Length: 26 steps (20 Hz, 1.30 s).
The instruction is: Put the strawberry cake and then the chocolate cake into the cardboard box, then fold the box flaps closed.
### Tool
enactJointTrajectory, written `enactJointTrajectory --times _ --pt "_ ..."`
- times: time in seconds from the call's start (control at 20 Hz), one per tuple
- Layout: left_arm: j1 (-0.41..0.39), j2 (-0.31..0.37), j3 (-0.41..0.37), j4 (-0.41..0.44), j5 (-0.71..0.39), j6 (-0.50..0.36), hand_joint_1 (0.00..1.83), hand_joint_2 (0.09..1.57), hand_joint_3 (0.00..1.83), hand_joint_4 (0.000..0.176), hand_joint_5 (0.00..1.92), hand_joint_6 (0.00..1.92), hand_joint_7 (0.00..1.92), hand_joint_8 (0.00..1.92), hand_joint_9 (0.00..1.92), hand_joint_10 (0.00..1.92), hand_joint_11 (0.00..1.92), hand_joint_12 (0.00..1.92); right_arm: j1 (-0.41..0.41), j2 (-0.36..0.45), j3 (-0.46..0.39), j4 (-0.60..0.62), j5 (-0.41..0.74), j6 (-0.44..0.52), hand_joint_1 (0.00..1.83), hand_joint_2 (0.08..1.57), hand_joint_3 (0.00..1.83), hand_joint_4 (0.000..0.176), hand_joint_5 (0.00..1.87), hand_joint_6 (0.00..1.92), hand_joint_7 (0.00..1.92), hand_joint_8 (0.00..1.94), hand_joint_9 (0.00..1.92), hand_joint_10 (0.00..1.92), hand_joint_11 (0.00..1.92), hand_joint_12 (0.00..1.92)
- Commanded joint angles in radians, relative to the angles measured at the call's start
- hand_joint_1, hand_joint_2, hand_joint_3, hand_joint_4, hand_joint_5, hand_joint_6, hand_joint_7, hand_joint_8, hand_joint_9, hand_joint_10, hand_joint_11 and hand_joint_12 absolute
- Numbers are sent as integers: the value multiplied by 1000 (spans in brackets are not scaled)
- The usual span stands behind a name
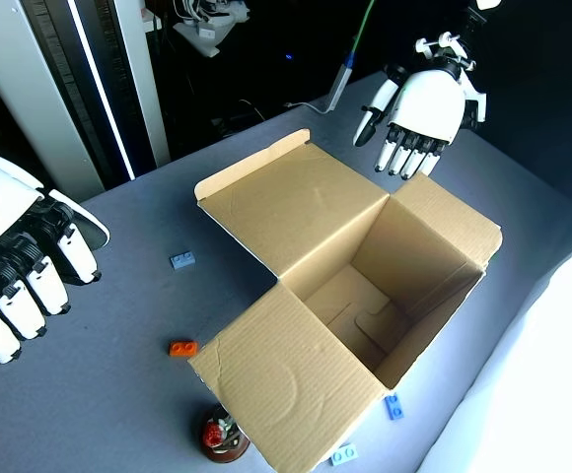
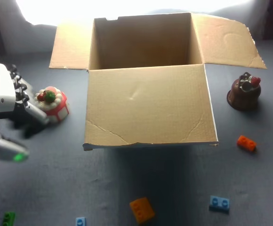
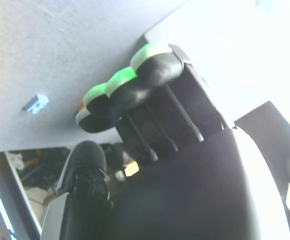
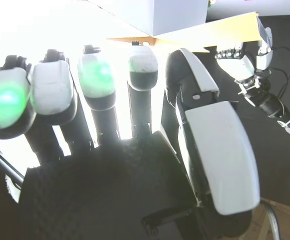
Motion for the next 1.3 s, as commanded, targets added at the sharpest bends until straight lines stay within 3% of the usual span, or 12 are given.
enactJointTrajectory --times 0.0,0.1,0.15,0.3,0.4,0.55,0.75,0.95,1.05,1.2,1.25 --pt "-6 3 9 -71 -39 -2 96 1209 6 53 146 8 200 1 224 36 0 787 13 11 0 7 114 0 127 1193 33 0 119 82 145 2 88 55 0 405" --pt "-5 3 16 -70 -43 -2 101 1197 0 53 153 8 196 0 221 21 0 771 13 11 0 7 114 0 126 1192 15 0 124 57 125 0 67 38 0 349" --pt "-8 2 16 -70 -42 -4 127 1180 0 57 153 5 181 0 210 11 0 725 13 11 0 7 115 0 152 1184 7 0 159 57 161 8 95 44 0 425" --pt "-11 3 -2 -70 -37 -9 141 1140 0 61 138 2 177 2 199 2 0 682 13 12 0 7 115 0 156 1179 1 0 148 22 129 0 97 29 0 267" --pt "-19 3 -3 -71 -29 -30 172 1107 0 65 128 2 159 0 177 0 0 637 13 12 0 7 114 0 138 1176 1 0 135 9 105 0 87 18 0 305" --pt "-21 4 -11 -68 -21 -31 231 1011 0 52 86 0 114 0 133 0 0 564 13 12 0 7 114 -1 151 1170 0 0 119 11 105 5 72 9 0 210" --pt "-27 2 -34 -31 -11 -29 474 888 0 48 3 0 51 0 60 0 0 401 14 11 -1 7 112 -1 239 1154 0 0 95 0 106 0 71 3 0 28" --pt "-64 -17 -37 -8 38 -28 757 886 0 62 0 0 36 1 54 1 0 309 15 11 -1 7 112 -1 322 1142 0 0 127 12 125 6 85 8 0 0" --pt "-87 -34 -26 -1 75 -21 1013 905 3 69 0 0 35 2 34 3 0 232 15 11 -2 7 112 -1 330 1141 0 0 119 8 134 8 90 9 8 5" --pt "-111 -60 3 -1 85 -21 1183 938 17 65 0 0 28 0 47 7 0 233 14 11 -3 7 111 -1 336 1140 0 0 163 24 139 7 94 10 43 28" --pt "-114 -65 7 -1 94 -22 1226 943 18 64 0 0 25 0 54 9 0 236 14 11 -3 7 109 -1 326 1138 0 0 181 15 143 2 105 6 8 223"
